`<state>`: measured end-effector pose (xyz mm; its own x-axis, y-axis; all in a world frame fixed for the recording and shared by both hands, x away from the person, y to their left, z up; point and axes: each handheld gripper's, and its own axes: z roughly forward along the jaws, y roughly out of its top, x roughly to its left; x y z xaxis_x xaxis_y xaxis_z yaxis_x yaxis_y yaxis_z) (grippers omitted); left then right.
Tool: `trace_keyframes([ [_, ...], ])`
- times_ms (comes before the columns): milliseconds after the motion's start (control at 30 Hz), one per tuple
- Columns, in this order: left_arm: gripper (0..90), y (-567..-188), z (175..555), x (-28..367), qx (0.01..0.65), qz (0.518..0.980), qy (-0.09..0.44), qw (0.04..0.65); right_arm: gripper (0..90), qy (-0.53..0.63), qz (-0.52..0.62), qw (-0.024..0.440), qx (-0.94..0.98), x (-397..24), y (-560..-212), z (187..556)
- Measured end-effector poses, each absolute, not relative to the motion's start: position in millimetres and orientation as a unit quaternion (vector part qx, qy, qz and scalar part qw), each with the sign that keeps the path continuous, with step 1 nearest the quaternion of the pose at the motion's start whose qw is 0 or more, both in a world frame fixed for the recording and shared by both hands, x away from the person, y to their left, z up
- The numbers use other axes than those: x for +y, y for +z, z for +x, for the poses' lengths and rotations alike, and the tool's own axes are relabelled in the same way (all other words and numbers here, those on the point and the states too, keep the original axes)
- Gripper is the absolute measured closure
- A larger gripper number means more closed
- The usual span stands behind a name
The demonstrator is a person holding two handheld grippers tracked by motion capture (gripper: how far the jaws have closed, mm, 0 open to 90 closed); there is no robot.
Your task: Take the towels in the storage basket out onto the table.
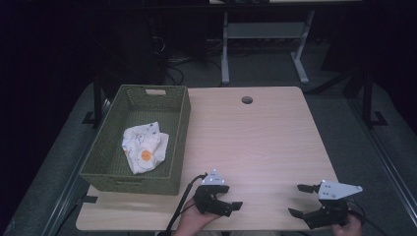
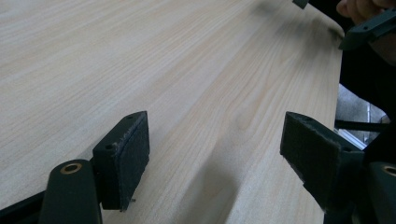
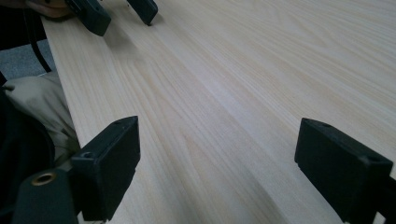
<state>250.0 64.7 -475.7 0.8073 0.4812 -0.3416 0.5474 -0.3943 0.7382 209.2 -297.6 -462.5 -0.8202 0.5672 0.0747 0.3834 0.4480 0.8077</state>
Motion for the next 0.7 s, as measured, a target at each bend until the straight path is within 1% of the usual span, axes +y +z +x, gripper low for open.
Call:
trace_keyframes([
  [133,24.2,-476.2,251.8,65.2,0.3,0.841,-0.032,0.449,13.8,0.446,0.279,0.105,0.844,-297.8,-462.5,209.6],
  [367,24.2,-475.2,255.3,72.6,0.31,0.836,-0.034,0.452,13.8,0.451,0.279,0.107,0.841,-297.0,-462.5,213.0],
  [500,24.2,-464.4,259.1,76.6,0.304,0.835,-0.025,0.458,13.8,0.448,0.276,0.107,0.844,-294.3,-461.3,209.7],
  [600,24.2,-458.5,261.1,75.2,0.302,0.831,-0.029,0.466,13.8,0.447,0.275,0.107,0.844,-292.4,-461.1,208.3],
  [700,24.2,-453.1,263.6,72.2,0.293,0.838,-0.029,0.459,13.8,0.444,0.277,0.107,0.845,-290.6,-462.0,209.0],
])
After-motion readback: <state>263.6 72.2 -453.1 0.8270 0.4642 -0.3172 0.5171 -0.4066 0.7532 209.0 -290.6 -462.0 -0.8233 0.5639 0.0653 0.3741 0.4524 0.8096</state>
